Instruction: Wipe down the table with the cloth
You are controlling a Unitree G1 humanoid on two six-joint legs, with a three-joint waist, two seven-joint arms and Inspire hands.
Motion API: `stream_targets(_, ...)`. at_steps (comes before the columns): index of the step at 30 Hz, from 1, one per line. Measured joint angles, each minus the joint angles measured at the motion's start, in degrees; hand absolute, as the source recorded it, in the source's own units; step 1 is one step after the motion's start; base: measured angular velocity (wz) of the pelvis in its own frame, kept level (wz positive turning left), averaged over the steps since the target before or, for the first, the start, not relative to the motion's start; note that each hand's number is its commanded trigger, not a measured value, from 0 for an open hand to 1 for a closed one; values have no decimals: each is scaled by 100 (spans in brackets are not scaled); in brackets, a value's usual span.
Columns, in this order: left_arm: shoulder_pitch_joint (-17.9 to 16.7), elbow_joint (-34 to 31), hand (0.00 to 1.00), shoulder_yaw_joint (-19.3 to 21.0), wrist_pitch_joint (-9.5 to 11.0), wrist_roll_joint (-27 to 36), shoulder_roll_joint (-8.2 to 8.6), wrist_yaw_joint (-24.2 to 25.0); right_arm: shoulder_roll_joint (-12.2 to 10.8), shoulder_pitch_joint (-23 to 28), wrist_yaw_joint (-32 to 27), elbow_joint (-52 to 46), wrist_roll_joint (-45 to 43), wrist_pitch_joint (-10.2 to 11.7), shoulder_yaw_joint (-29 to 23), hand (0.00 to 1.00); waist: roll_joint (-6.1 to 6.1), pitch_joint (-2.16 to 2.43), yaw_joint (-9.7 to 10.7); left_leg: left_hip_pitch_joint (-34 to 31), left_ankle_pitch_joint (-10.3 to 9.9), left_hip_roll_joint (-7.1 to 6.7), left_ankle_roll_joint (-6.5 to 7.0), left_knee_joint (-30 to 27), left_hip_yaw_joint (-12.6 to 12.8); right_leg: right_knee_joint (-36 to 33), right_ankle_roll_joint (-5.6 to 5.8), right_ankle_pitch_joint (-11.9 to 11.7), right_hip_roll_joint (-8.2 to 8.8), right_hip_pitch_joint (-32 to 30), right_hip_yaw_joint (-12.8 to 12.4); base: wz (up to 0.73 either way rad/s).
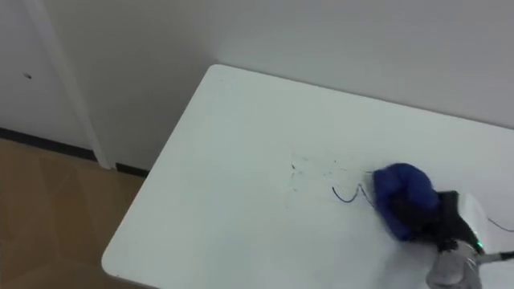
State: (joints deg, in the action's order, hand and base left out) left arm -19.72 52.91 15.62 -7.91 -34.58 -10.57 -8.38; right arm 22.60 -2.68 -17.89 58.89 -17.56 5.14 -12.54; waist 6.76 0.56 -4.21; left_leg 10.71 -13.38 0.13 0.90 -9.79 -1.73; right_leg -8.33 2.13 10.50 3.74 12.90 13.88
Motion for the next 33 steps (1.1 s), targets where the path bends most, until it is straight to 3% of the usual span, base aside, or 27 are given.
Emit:
stream_targets(3, -51, -1, 0, 18, 0, 15, -18, -3, 79, 248, -58, 118, -1, 36, -293, 100, 13, 10, 15, 52, -1, -6, 1, 1, 31, -3, 0, 0, 0, 18, -141, -8)
stream_targets(12, 97, -6, 0, -28, -13, 132, -29, 6, 99, 458, -211, 180, -282, -70, -614, 100, 9, 43, 212, 19, -13, 22, 13, -2, 97, -32, 1, 0, -20, -4, -89, -6)
stream_targets(15, 153, 3, 0, -253, -45, 157, -15, 9, 54, 305, -276, -148, -534, -393, -284, 100, -36, 66, 132, 14, -4, 36, -2, -10, 174, -41, 0, 0, -28, -59, -108, -26)
stream_targets(17, 276, 6, 0, -452, -51, 129, 21, 10, 38, 222, -279, -468, -852, -752, -11, 100, -74, 69, -37, -11, 10, 79, -22, -6, 341, -94, -31, -19, -62, -174, -234, -43)
stream_targets(19, 450, 98, 0, -658, -53, 133, 51, 14, -93, 60, -155, -1048, -1588, -1224, 598, 100, -92, 47, -266, -9, 27, 158, -57, 12, 526, -202, -107, -73, -125, -319, -302, -64)
stream_targets(22, 573, 160, 0, -926, -151, 146, 57, 14, -390, -292, 351, -1809, -2417, -1466, 1602, 100, -90, 29, -427, -10, 29, 234, -108, 13, 583, -227, -178, -124, -205, -405, -316, -33)
stream_targets(23, 563, 153, 0, -1061, -202, 143, 82, 16, -533, -505, 529, -1934, -2633, -1482, 1854, 100, -108, -1, -456, -13, 33, 241, -121, 13, 558, -226, -182, -125, -217, -403, -317, 6)
stream_targets(25, 582, 68, 0, -1246, -266, 142, 91, 20, -572, -689, 701, -2035, -2820, -1504, 2076, 100, -123, -70, -573, -54, 35, 226, -139, 3, 472, -206, -184, -122, -210, -401, -274, 22)
stream_targets(26, 527, 10, 0, -1255, -307, 149, 82, 21, -559, -749, 739, -2031, -2825, -1530, 2139, 100, -107, -83, -617, -109, 59, 207, -125, 6, 397, -116, -182, -119, -201, -405, -218, 33)
stream_targets(29, 263, 0, 0, -1237, -392, 142, 65, 19, -395, -489, 469, -1998, -2719, -1435, 2162, 100, -97, -84, -662, -166, 62, 164, -120, -10, 239, -12, -154, -102, -176, -339, -62, 31)
stream_targets(33, 99, 33, 0, -1214, -423, 106, 71, 21, -373, 52, -354, -1941, -2565, -998, 1893, 100, -95, -63, -476, -204, 52, 59, -94, -98, -15, 65, -71, -49, -81, -165, 212, 43)
